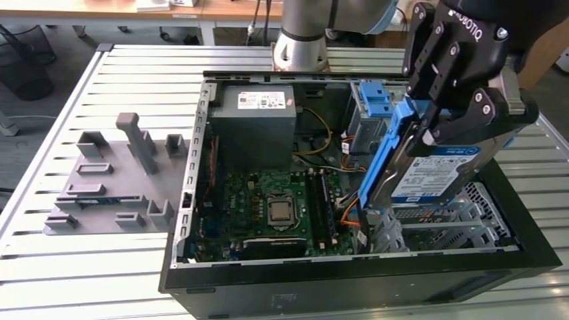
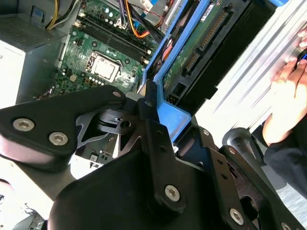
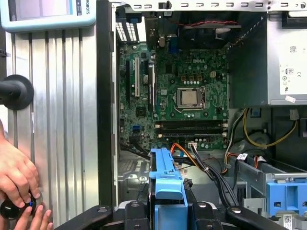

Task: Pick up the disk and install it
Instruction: 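Insert the disk into the insertion slot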

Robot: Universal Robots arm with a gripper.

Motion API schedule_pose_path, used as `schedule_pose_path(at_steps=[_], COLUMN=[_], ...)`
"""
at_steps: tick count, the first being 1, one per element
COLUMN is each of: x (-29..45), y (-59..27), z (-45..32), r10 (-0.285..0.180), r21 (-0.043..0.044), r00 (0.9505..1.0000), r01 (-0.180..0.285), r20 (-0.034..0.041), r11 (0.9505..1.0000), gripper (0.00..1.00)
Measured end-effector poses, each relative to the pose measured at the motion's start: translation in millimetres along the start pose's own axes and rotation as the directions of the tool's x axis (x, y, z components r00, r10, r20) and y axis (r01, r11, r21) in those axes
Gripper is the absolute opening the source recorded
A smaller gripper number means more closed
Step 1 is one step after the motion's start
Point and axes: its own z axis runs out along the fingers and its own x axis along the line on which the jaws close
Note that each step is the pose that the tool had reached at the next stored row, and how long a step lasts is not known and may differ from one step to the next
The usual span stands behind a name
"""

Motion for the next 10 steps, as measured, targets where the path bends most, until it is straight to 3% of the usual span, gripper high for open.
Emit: schedule_pose_path(at_steps=[5,10], x=[2.3,2.9], y=[-0.7,-7.3], z=[2.4,3.6], r10=[-0.023,-0.024], r21=[0.0023,0.0022], r00=[0.9997,0.9997], r01=[0.023,0.024], r20=[0.0000,-0.0001], r11=[0.9997,0.9997], gripper=[0.36,0.36])
